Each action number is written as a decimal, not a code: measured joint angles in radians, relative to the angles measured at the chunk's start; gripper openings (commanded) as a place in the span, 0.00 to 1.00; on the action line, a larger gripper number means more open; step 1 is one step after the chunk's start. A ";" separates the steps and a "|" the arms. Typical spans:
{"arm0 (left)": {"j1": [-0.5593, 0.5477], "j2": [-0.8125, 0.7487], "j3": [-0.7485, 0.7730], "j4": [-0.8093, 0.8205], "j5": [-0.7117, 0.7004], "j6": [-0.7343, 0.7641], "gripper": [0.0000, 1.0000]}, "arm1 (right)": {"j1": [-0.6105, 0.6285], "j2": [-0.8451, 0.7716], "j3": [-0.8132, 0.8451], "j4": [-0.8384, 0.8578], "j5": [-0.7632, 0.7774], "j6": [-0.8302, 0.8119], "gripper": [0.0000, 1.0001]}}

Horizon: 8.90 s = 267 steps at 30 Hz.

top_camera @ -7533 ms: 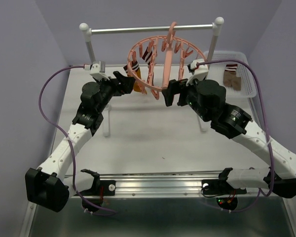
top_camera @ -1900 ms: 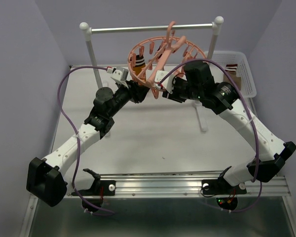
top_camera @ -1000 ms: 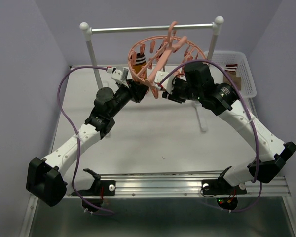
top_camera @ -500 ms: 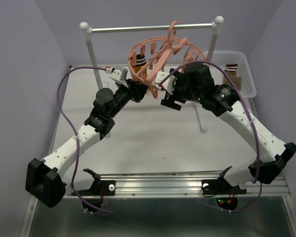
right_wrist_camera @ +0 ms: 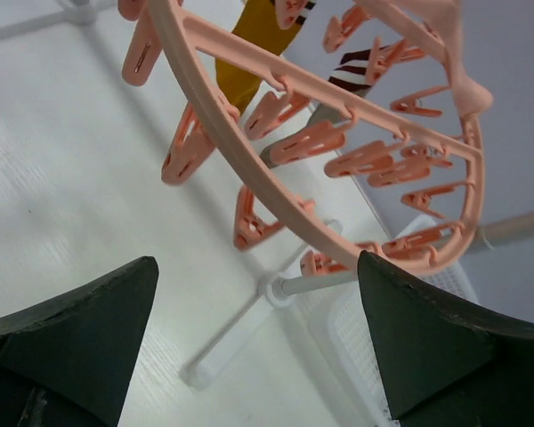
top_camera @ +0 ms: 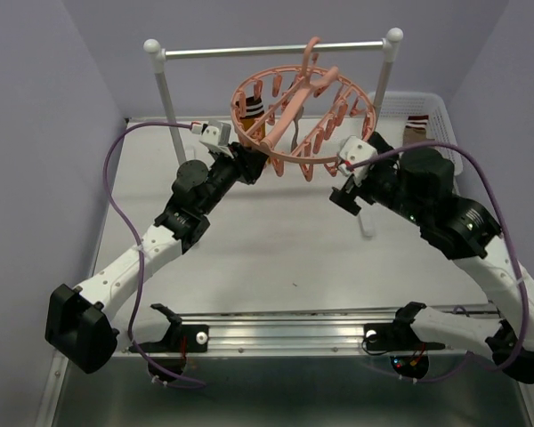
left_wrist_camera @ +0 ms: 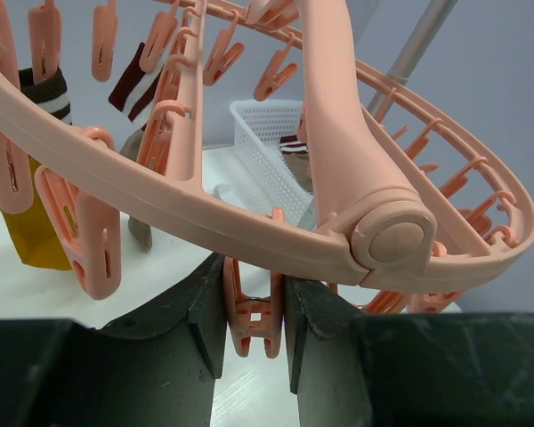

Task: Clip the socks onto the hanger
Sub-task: Open the clamp at the hanger, then adjust the sock in the bin.

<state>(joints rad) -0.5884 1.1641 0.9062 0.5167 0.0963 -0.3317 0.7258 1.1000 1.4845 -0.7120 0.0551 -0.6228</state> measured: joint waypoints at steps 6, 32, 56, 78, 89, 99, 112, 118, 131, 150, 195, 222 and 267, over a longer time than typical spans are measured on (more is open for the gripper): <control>-0.012 0.009 0.006 0.001 -0.034 -0.008 0.00 | 0.002 -0.198 -0.147 0.189 0.306 0.142 1.00; -0.032 0.040 0.024 0.010 -0.105 -0.019 0.00 | -0.349 0.047 -0.122 0.346 0.692 0.551 1.00; -0.064 0.039 0.024 0.010 -0.129 -0.051 0.00 | -0.858 0.977 0.438 0.332 0.118 0.743 0.90; -0.072 0.039 0.026 0.001 -0.123 -0.052 0.00 | -0.881 1.368 0.635 0.301 0.211 0.732 0.34; -0.074 0.037 0.026 -0.005 -0.123 -0.052 0.00 | -0.888 1.363 0.633 0.301 0.201 0.655 0.01; -0.079 0.037 0.026 -0.005 -0.124 -0.053 0.00 | -0.888 1.011 0.413 0.337 0.114 0.583 0.01; -0.082 0.037 0.026 -0.005 -0.124 -0.052 0.00 | -0.888 0.844 0.124 0.410 0.057 0.563 0.05; -0.085 0.037 0.026 -0.006 -0.124 -0.052 0.00 | -0.888 0.888 0.092 0.395 0.248 0.574 0.07; -0.086 0.037 0.026 -0.008 -0.124 -0.053 0.00 | -0.888 0.922 0.163 0.364 0.407 0.472 0.64; -0.093 0.037 0.031 -0.030 -0.122 -0.038 0.00 | -0.889 1.028 0.433 0.188 -0.271 -0.140 0.90; -0.106 0.050 0.050 -0.065 -0.129 -0.012 0.00 | -0.919 1.405 0.740 0.102 -0.266 -0.122 0.27; -0.113 0.063 0.061 -0.064 -0.135 -0.006 0.00 | -0.923 0.974 0.199 0.843 0.096 0.522 0.01; -0.117 0.099 0.076 -0.066 -0.142 0.018 0.00 | -0.922 1.065 0.120 0.575 -0.012 0.364 0.60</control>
<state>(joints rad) -0.7059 1.2633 0.9821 0.4503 -0.0460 -0.3138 -0.1959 2.1651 1.6047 -0.1368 0.0429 -0.2588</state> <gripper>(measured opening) 0.371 0.624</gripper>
